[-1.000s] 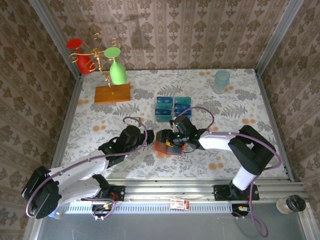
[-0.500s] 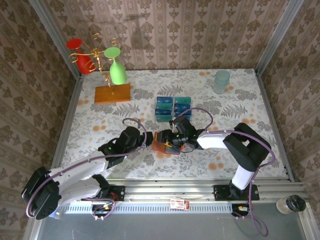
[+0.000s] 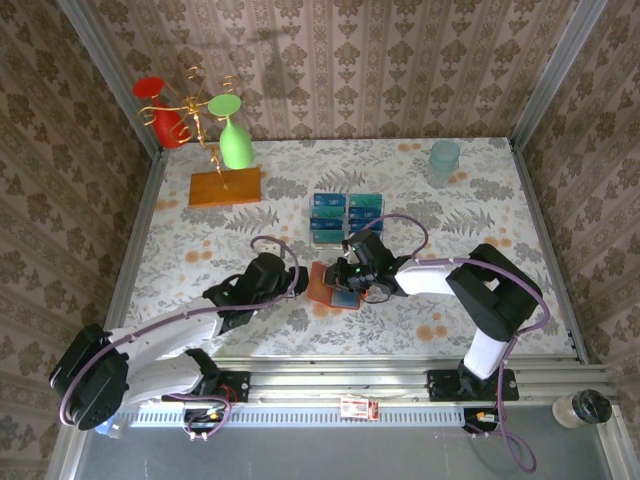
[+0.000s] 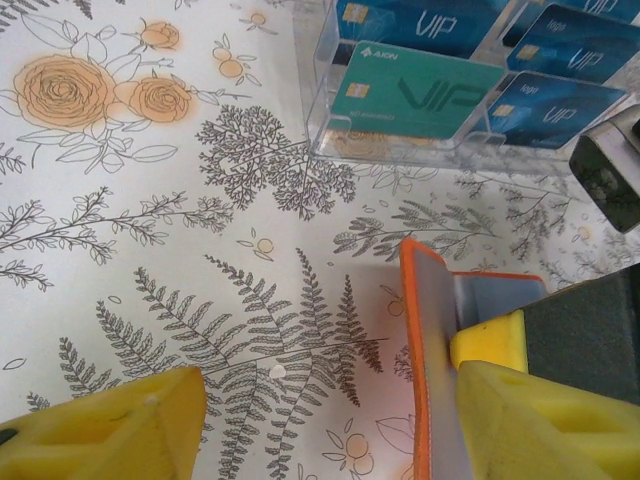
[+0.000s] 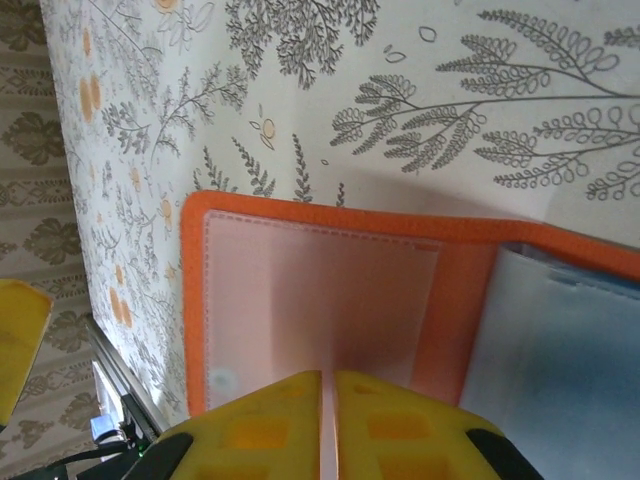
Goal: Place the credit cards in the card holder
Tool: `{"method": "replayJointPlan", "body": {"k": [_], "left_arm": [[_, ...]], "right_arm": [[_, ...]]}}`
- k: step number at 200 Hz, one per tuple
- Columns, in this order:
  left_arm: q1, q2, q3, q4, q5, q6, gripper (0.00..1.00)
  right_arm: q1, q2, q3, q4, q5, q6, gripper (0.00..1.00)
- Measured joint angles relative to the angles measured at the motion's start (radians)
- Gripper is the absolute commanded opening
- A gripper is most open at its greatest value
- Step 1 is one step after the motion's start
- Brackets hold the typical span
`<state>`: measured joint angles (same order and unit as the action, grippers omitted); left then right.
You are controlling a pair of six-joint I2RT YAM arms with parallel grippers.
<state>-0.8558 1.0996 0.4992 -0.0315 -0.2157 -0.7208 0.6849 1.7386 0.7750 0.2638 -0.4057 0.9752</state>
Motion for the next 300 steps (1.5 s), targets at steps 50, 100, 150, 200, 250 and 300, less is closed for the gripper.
{"method": "replayJointPlan", "body": {"k": [50,100,150,200,250,300], "left_arm": [[-0.018,0.114,0.050,-0.028,0.002,0.019,0.70],[-0.055,0.240,0.073,-0.031,-0.012,0.042,0.70],[-0.074,0.296,0.073,-0.033,-0.045,0.041,0.70],[-0.087,0.328,0.072,-0.032,-0.063,0.040,0.70],[-0.093,0.330,0.071,-0.029,-0.081,0.033,0.70],[-0.093,0.330,0.065,-0.029,-0.094,0.026,0.70]], "right_arm": [[0.000,0.031,0.016,-0.022,-0.006,-0.008,0.10],[0.000,0.031,0.016,-0.028,-0.007,-0.008,0.10],[-0.019,0.005,0.016,-0.049,-0.019,-0.014,0.16],[-0.118,-0.150,0.175,-0.321,0.045,-0.169,0.59],[-0.134,-0.143,0.497,-0.638,0.305,-0.494,0.64],[-0.134,-0.020,0.600,-0.812,0.440,-0.770,0.59]]}}
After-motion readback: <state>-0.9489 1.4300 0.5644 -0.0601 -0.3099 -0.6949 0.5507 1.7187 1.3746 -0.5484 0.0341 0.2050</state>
